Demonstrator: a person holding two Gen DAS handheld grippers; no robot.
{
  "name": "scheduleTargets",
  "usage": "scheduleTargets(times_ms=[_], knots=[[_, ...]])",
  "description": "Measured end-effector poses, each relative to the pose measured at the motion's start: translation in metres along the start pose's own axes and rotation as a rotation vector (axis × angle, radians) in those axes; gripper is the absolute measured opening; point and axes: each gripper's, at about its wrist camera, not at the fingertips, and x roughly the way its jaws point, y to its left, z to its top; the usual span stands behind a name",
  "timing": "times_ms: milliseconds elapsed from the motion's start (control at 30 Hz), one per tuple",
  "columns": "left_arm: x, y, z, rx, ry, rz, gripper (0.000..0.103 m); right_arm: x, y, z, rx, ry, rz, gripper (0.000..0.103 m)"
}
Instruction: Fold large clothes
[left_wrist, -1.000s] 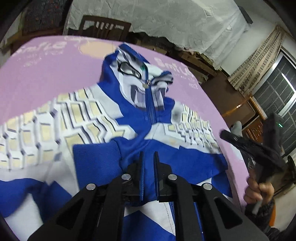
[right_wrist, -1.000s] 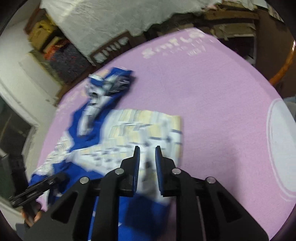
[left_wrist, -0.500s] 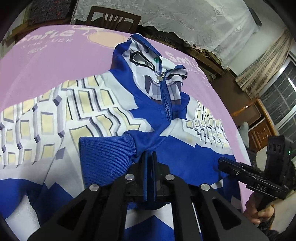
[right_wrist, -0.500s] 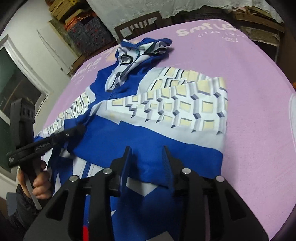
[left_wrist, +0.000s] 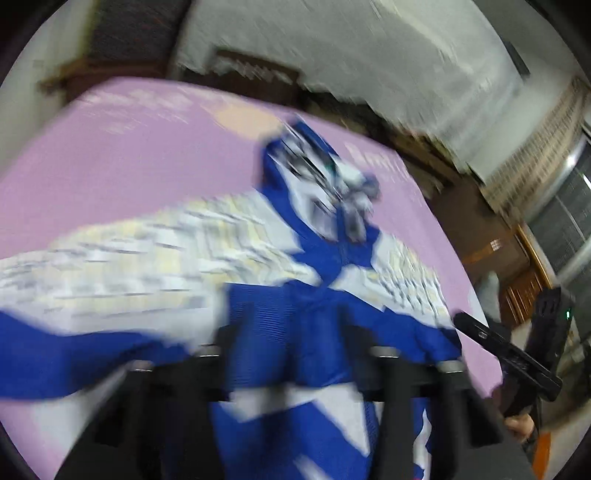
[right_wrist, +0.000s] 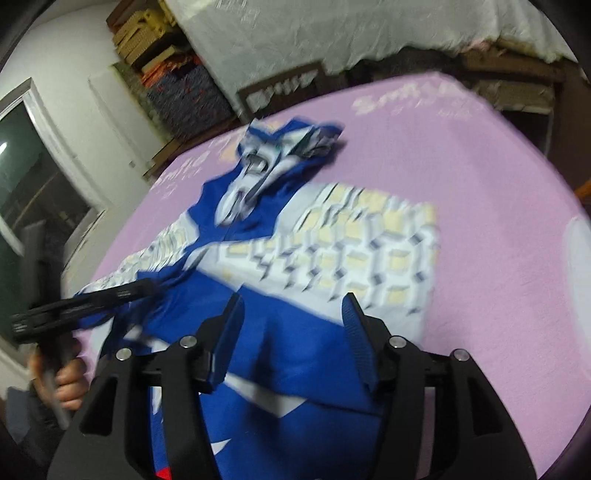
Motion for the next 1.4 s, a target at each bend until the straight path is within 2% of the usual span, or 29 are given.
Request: scheduleTargets(times_ms=[133,200,267,400,467,567,667,767,867,1100,1133,1200,1233,1267,1400], knots=[[-0.058,0.048,-0.01,-0.057,-0.044,0.098,0.058,-0.033,-0.004,-0.007,0.077,-0.045,0.058,0.057],[-0.084,0.088,-0.018,-0.148,-0.054,0.137,0.058,-0.052,0.0,-0.018,0.069,-0.085,0.034,0.063],[-0.106,0.128,-0.028,-0.246,-0.07,0.157,0.057,-0.06,0.002,-0.026,0.069,-0.105,0.015,0.065],[-0.134,0.183,-0.046,-0.395,-0.109,0.202,0.057,-0.07,-0.004,-0.041,0.117,-0.129,0.049,0.066],[-0.142,0.197,-0.05,-0.437,-0.123,0.202,0.057,-0.068,-0.008,-0.042,0.131,-0.127,0.05,0.066],[-0.145,0.204,-0.051,-0.45,-0.128,0.215,0.057,-0.068,-0.012,-0.043,0.149,-0.122,0.051,0.067],[-0.136,0.211,-0.047,-0.466,-0.092,0.255,0.057,-0.068,-0.015,-0.044,0.163,-0.124,0.054,0.069],[-0.135,0.219,-0.051,-0.485,-0.079,0.252,0.057,-0.069,-0.016,-0.044,0.17,-0.127,0.052,0.07],[-0.134,0.224,-0.054,-0.491,-0.078,0.312,0.057,-0.069,-0.02,-0.044,0.181,-0.134,0.051,0.07],[-0.136,0.238,-0.044,-0.529,-0.126,0.347,0.056,-0.067,-0.02,-0.044,0.184,-0.126,0.053,0.071],[-0.136,0.239,-0.042,-0.526,-0.129,0.352,0.054,-0.066,-0.019,-0.044,0.178,-0.124,0.041,0.071],[-0.137,0.239,-0.038,-0.512,-0.137,0.364,0.032,-0.063,-0.017,-0.044,0.17,-0.115,0.018,0.071],[-0.137,0.239,-0.036,-0.496,-0.135,0.358,0.013,-0.061,-0.017,-0.045,0.168,-0.105,0.006,0.071],[-0.134,0.236,-0.033,-0.48,-0.129,0.349,0.008,-0.058,-0.018,-0.045,0.168,-0.096,-0.005,0.071],[-0.135,0.209,-0.017,-0.376,-0.143,0.414,0.005,-0.038,-0.025,-0.049,0.195,-0.003,-0.071,0.067]])
